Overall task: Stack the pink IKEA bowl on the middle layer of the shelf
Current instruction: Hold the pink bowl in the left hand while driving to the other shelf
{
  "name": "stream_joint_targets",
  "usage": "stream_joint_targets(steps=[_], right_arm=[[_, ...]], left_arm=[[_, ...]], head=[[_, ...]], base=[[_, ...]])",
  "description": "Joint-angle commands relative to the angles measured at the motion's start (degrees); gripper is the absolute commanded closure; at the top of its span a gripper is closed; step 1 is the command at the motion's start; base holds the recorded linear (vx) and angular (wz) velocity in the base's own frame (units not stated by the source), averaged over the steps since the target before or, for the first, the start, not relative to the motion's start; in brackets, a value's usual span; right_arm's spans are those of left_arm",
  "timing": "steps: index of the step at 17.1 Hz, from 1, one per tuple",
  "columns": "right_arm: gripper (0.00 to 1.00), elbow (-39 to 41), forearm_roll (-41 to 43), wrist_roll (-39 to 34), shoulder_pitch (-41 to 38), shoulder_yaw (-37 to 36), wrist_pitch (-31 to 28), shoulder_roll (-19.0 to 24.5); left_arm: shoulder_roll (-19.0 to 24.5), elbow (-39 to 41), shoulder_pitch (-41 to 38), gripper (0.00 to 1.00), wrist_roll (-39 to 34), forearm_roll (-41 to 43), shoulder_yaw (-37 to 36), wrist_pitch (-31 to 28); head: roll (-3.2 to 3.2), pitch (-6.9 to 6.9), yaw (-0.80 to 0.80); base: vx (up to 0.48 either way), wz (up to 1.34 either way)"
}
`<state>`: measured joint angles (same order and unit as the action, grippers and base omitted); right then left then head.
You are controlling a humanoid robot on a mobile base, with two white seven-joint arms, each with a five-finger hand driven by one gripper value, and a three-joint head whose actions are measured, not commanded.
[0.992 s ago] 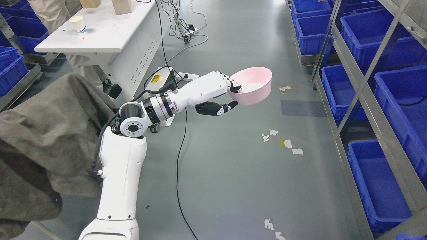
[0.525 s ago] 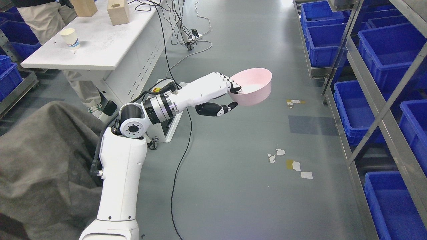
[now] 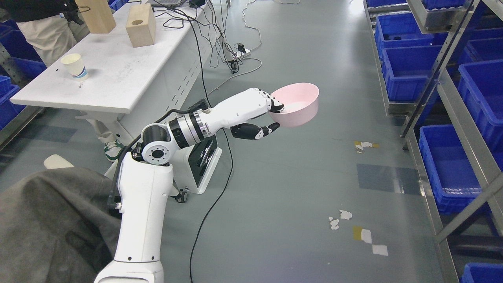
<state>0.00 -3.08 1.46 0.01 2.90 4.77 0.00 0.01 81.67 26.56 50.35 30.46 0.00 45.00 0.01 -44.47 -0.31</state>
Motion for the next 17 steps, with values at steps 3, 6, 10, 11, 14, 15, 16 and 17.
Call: stream_joint_targets(steps=[3, 6, 10, 11, 14, 15, 16, 17], right_arm=[[0.00, 1.00, 0.00, 0.03, -1.33, 0.00, -0.03, -1.00], [0.00, 1.00, 0.00, 0.03, -1.33, 0.00, -0.03, -1.00], [0.00, 1.00, 0.00, 0.03, -1.33, 0.00, -0.03, -1.00], [0.00, 1.00, 0.00, 0.03, -1.33, 0.00, -0.03, -1.00], [0.00, 1.00, 0.00, 0.03, -1.33, 0.00, -0.03, -1.00], [0.00, 1.00, 0.00, 0.03, -1.33, 0.00, -0.03, -1.00], [0.00, 1.00, 0.00, 0.03, -1.33, 0.00, -0.03, -1.00], [0.00, 1.00, 0.00, 0.03, -1.33, 0.00, -0.03, -1.00]], left_arm=[[0.99, 0.07, 0.59, 0.98, 0.01, 0.04, 1.05, 0.00], [0.99, 0.07, 0.94, 0.98, 0.19, 0.04, -0.26, 0.00], [0.99, -0.11, 6.21, 0.98, -1.38, -0.23, -3.51, 0.00], [0.99, -0.11, 7.53, 0.98, -2.09, -0.23, -4.91, 0.00], [0.99, -0.02, 10.34, 0.98, -2.18, -0.23, -10.10, 0.00], [0.99, -0.02, 10.70, 0.98, -2.18, -0.23, -11.24, 0.00], [0.99, 0.07, 11.23, 0.98, -2.18, -0.23, -11.77, 0.00], [0.99, 0.07, 12.54, 0.98, -2.18, -0.23, -11.95, 0.00]], head=[[0.00, 0.00, 0.00], [0.00, 0.00, 0.00], [0.00, 0.00, 0.00], [0.00, 0.00, 0.00], [0.00, 0.00, 0.00], [0.00, 0.00, 0.00], [0.00, 0.00, 0.00], [0.00, 0.00, 0.00]], base=[[0.329, 0.09], [0.288, 0.01], [0.287, -0.36], [0.271, -0.58], [0.227, -0.94], [0.194, -1.17], [0.134, -1.25], [0.134, -1.25]])
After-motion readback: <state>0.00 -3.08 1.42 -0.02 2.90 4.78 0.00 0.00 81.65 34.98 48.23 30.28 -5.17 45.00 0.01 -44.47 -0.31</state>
